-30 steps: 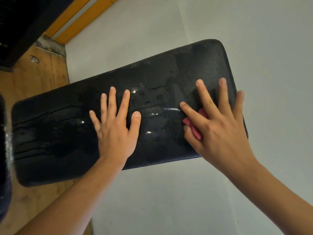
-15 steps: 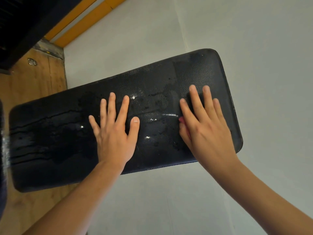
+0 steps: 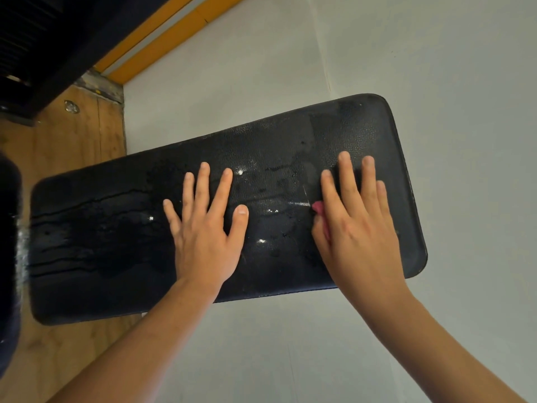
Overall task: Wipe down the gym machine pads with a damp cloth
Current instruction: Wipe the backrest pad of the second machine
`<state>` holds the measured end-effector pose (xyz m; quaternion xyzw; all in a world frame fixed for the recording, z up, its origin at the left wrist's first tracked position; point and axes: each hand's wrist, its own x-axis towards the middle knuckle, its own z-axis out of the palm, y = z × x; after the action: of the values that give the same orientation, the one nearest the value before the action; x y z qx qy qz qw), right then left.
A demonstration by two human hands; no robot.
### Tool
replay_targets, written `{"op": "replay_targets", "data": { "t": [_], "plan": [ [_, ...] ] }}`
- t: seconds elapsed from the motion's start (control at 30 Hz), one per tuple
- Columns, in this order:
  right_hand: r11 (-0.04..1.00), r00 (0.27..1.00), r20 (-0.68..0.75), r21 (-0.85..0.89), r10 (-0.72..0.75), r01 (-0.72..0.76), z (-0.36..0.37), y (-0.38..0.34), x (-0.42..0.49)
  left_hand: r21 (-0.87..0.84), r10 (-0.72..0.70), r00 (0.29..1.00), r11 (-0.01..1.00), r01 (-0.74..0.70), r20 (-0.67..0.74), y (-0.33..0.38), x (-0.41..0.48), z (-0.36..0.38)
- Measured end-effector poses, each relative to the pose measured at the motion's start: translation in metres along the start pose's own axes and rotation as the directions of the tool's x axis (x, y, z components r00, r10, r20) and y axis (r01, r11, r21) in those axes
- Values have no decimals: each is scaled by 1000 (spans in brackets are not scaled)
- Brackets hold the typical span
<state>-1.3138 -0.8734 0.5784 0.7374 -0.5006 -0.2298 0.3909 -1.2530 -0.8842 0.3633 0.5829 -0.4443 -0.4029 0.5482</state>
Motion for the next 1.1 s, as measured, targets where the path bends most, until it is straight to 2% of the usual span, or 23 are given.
{"op": "replay_targets", "data": {
  "t": [0.43, 0.77, 1.1],
  "plan": [
    [1000, 1000, 20, -16, 16, -15, 5, -18, 101, -1, -2, 1000, 1000, 2, -18, 0, 2, 2],
    [999, 1000, 8, 50, -5, 5, 5, -11, 46, 7, 0, 1000, 1000, 1, -16, -2, 0, 3],
    [999, 999, -28, -31, 21, -22, 10, -18, 98, 11, -5, 1000, 1000, 5, -19, -3, 2, 4]
  ]
}}
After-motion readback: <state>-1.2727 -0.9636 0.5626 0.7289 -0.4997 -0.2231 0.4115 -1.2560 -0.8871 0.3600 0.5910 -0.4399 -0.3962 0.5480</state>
